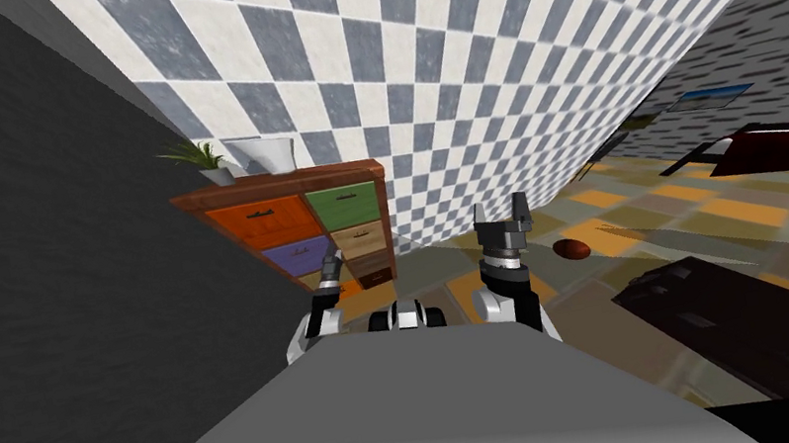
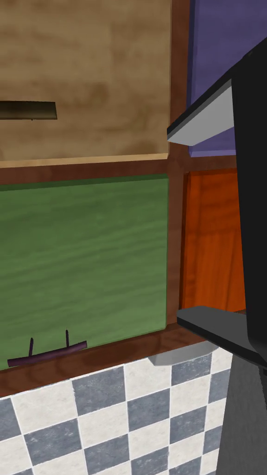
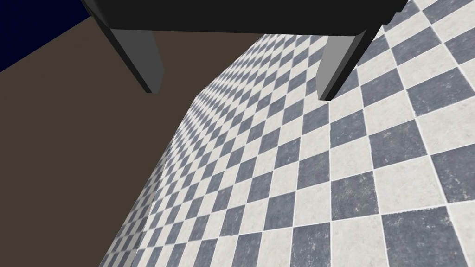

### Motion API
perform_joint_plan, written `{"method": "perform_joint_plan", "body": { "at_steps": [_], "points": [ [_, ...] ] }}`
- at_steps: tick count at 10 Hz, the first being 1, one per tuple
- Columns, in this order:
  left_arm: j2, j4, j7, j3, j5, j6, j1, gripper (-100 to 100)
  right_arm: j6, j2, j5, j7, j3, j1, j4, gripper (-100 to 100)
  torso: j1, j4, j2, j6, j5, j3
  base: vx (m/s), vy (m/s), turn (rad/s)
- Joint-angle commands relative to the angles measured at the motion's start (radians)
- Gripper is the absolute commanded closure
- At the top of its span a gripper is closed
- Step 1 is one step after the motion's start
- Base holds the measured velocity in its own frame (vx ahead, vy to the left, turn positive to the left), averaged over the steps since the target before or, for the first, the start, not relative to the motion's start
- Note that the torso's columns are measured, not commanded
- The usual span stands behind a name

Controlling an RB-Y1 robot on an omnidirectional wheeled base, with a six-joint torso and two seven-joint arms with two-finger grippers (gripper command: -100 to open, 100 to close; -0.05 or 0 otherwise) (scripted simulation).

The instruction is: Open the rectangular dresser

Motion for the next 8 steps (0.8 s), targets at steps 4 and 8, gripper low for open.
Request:
{"method": "perform_joint_plan", "body": {
  "at_steps": [4,8],
  "points": [
    [-0.046,0.135,0.003,0.020,0.008,0.007,-0.034,-100,0.000,0.000,0.000,0.000,0.000,0.000,0.000,0,0.001,0.000,0.001,0.000,0.000,0.000,0.116,-0.033,0.008],
    [-0.127,0.202,0.004,0.030,0.011,0.012,-0.048,-100,0.000,0.000,0.000,0.000,0.000,0.000,0.000,0,0.001,0.000,0.001,0.000,0.000,0.001,0.099,-0.036,0.006]
  ]
}}
